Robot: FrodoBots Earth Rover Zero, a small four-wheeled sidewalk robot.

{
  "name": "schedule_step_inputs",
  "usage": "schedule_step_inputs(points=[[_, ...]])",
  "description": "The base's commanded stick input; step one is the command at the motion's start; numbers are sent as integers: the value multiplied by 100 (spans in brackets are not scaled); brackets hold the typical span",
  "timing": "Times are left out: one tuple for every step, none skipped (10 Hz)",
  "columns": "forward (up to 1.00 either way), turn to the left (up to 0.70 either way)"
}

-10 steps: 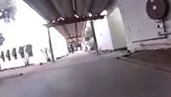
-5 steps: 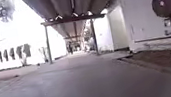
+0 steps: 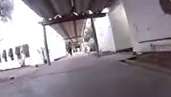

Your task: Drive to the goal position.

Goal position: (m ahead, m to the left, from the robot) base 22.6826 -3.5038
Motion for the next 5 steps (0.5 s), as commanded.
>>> schedule_step_inputs(points=[[66, 0], [66, 0], [66, 0], [66, 0], [66, 0]])
